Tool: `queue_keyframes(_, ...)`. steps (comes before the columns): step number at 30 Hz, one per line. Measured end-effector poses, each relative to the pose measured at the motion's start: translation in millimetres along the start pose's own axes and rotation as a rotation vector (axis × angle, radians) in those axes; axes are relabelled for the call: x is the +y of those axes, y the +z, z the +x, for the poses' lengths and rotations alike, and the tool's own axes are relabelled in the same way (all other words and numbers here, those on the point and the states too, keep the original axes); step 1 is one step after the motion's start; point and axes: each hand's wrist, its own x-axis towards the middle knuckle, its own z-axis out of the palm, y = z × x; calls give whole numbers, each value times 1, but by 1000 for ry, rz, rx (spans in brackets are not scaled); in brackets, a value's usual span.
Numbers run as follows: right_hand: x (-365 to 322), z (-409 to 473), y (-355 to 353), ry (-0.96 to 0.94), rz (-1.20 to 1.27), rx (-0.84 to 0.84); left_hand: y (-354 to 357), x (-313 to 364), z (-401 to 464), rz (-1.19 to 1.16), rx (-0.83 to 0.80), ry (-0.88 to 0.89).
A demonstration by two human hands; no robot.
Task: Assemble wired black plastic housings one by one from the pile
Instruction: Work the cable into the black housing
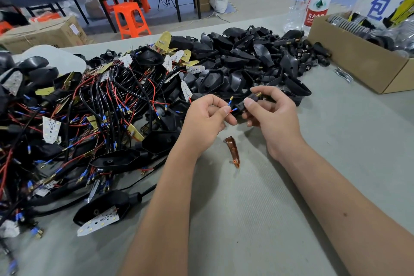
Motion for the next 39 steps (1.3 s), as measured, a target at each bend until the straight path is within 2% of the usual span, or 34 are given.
queue_keyframes(9,-2,-5,3,-77,-71,-116,4,-3,2,37,54,-9)
queue_keyframes(15,1,-4,3,-63,-87,-97,3,-4,3,134,127,25)
queue_keyframes(18,2,-3,3,-58,-96,-57,0,-1,2,74,140,-3)
queue_keyframes(22,1,-2,3,-42,-85,25,-5,5,-2,1,78,-62)
queue_keyframes(26,0,-1,3,-20,-42,60,-6,7,-5,38,105,-70)
queue_keyframes(29,-1,0,2,-12,-58,21,-4,6,-4,40,194,-74)
queue_keyframes(33,-1,-2,3,-24,-135,-118,2,5,-3,-114,320,-75)
queue_keyframes(39,-1,-1,3,10,-67,-78,4,9,-2,-226,322,-160)
